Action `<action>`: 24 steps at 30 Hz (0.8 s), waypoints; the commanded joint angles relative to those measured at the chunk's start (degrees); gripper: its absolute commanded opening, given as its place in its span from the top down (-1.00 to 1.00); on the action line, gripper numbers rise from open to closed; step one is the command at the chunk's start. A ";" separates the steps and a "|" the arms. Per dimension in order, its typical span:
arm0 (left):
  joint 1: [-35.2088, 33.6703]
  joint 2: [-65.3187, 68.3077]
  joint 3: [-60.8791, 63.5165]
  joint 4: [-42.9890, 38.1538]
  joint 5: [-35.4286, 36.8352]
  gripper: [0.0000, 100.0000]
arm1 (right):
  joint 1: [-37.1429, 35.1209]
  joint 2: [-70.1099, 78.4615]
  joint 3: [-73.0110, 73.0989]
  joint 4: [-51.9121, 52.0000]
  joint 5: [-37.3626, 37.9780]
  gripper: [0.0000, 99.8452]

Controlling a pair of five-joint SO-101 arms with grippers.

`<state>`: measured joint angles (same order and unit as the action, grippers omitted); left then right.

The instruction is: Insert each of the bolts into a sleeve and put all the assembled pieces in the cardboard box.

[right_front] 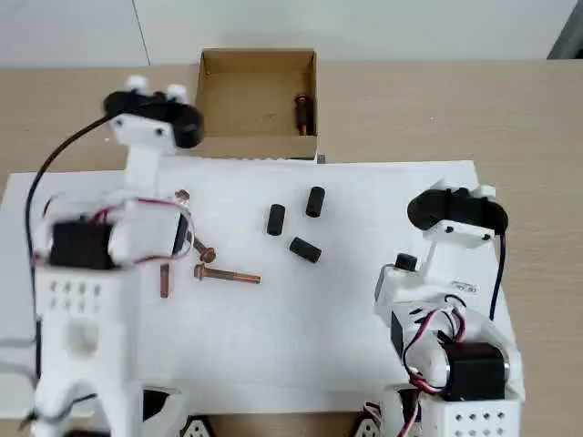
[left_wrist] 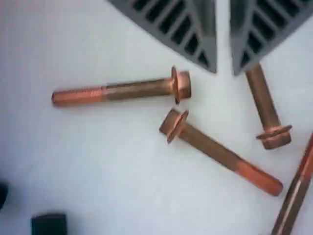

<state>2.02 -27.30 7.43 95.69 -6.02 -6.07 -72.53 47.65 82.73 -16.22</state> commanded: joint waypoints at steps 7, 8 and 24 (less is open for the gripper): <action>-2.81 16.18 -8.04 0.53 -15.91 0.99 | 0.40 -0.22 -0.26 -1.10 -0.18 1.00; -4.22 17.67 -8.40 -0.44 -17.14 0.99 | 0.40 -0.13 -0.26 -1.27 -0.18 1.00; -11.08 47.91 -30.20 -1.41 -26.37 0.99 | 0.40 -0.57 3.16 -4.09 -0.44 1.00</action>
<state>-9.14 18.51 -16.22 93.23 -31.60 -6.07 -72.62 51.34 80.44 -16.22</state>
